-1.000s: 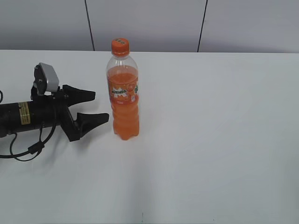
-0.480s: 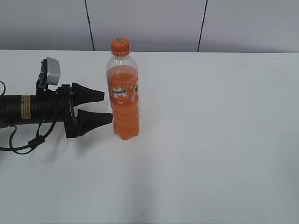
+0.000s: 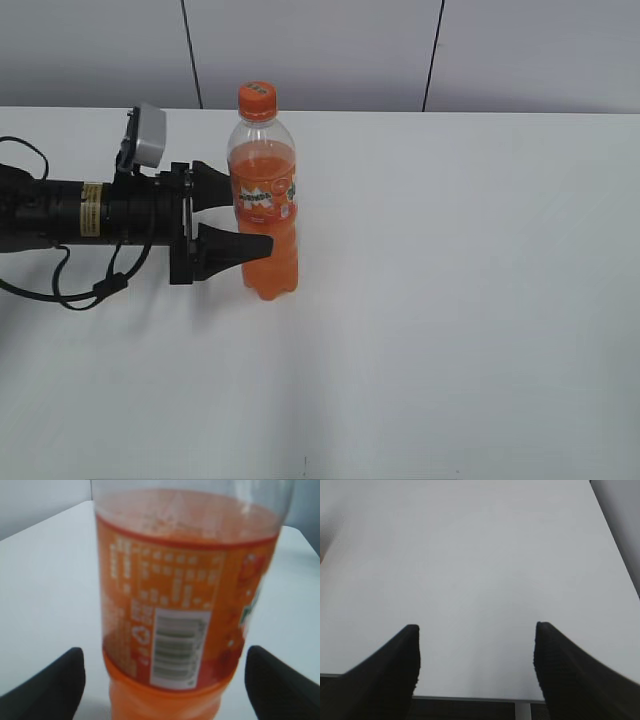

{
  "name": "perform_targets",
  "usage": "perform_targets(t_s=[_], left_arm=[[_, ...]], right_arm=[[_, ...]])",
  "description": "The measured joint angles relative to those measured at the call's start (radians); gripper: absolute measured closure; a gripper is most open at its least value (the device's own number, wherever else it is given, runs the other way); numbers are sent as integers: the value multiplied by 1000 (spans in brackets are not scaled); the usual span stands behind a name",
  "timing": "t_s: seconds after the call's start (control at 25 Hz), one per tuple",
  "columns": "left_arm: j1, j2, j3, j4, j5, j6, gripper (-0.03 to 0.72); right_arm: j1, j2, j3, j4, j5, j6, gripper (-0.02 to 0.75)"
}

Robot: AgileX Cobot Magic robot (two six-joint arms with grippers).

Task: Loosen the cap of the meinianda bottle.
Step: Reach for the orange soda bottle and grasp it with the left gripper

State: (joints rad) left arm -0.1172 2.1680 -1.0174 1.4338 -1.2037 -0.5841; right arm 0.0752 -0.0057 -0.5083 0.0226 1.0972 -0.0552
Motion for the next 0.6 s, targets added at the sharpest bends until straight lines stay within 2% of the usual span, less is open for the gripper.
perform_targets(t_s=[0.32, 0.6], left_arm=[[-43, 16, -23, -7, -2, -12, 101], [-48, 67, -54, -25, 0, -13, 115]], right_arm=[[0, 0, 0, 0, 0, 0, 206], [0, 0, 0, 0, 0, 0, 206]])
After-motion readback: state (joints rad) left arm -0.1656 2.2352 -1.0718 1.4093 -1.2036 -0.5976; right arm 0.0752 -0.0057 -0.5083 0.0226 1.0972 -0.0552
